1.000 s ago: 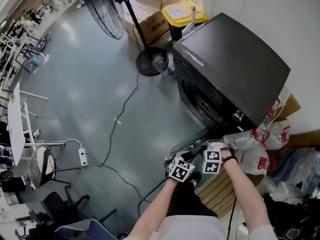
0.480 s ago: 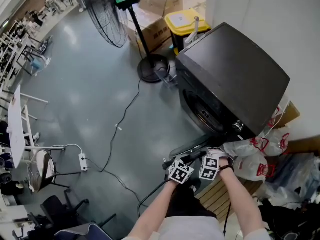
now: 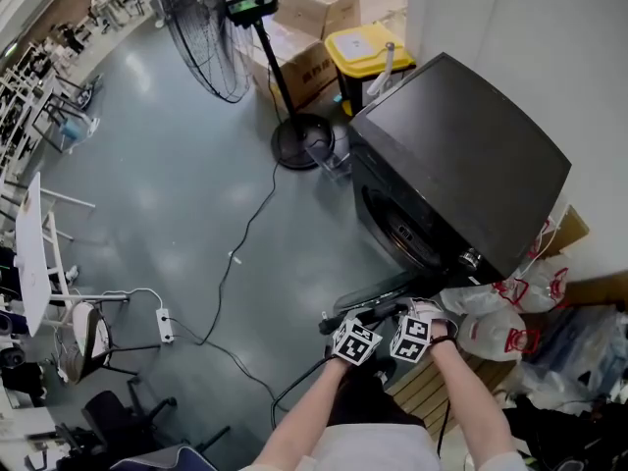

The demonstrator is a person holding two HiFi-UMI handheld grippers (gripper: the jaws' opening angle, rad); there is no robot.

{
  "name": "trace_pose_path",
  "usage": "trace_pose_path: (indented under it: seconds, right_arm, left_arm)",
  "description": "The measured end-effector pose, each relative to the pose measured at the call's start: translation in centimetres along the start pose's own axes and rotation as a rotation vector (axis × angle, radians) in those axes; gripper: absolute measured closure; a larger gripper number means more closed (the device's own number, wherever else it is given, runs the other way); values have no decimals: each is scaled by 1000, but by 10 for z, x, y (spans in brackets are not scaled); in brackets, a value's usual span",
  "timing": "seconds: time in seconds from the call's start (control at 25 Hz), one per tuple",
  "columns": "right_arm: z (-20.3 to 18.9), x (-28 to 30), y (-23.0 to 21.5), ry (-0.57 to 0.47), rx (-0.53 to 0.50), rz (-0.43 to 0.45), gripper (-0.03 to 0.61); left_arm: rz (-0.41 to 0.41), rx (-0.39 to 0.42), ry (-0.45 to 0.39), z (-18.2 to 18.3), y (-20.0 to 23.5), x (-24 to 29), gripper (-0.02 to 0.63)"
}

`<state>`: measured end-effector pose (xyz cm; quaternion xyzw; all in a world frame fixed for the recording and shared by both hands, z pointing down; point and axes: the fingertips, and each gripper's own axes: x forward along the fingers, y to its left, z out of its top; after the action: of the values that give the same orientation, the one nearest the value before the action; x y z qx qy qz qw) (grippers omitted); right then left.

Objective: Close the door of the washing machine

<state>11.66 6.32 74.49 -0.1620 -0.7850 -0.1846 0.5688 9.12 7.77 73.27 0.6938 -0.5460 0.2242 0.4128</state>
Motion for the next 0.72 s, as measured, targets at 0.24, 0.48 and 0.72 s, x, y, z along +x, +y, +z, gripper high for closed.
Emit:
trace_pose_path:
  seconds: [0.24,0.48,0.72]
  right_arm:
    - [1,3,-7,-4,20,-2,436]
    - [6,5,-15,-8,57,5,436]
    - [10,10,-31,-18,126,-18,436]
  left_arm:
    - [-10,23,-11,6,7,2,459]
    - [-25,48,7,12,17,5,456]
    - [-35,79,10,23,31,10,446]
